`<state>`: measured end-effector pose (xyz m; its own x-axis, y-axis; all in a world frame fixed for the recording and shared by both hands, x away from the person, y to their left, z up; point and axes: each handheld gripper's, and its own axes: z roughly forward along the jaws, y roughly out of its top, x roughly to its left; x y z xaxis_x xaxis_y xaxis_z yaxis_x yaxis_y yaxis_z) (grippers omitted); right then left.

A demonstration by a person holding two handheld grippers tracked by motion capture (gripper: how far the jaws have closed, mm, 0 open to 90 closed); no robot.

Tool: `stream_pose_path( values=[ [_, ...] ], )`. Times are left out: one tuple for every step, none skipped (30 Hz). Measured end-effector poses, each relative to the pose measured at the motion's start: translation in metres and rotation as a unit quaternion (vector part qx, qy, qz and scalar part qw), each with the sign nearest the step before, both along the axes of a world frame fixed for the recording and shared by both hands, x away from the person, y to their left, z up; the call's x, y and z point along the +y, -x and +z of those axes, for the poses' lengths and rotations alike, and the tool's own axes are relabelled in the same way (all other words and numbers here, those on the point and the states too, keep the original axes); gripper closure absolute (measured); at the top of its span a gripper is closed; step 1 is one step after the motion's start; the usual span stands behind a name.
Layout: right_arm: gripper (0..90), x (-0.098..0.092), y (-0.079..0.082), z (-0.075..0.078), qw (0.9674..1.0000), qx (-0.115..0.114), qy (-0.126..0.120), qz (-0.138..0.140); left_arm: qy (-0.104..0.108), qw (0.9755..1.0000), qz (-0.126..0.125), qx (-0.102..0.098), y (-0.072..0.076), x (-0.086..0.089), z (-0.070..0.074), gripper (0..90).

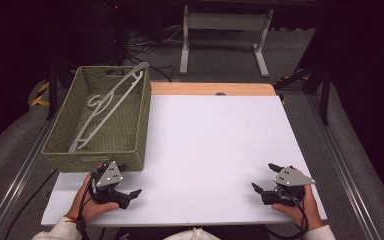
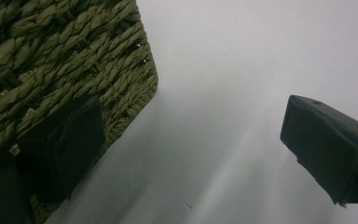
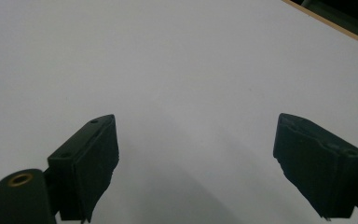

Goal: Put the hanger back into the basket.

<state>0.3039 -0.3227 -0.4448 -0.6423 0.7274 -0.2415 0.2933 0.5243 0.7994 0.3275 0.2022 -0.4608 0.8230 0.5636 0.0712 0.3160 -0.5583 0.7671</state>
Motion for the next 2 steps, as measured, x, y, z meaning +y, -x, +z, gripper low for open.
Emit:
stream_pose_path(
  values=[
    [15.0, 0.0001, 0.0001, 0.0000, 1.0000, 0.000, 0.003, 0.000, -0.004, 1.0000, 0.001, 0.001, -0.0009, -0.0004, -0.0006, 7.0],
    [15.0, 0.0001, 0.0001, 0.0000, 1.0000, 0.000, 0.003, 0.000, -0.004, 1.0000, 0.001, 0.001, -0.0009, -0.0004, -0.0006, 7.1]
  ],
)
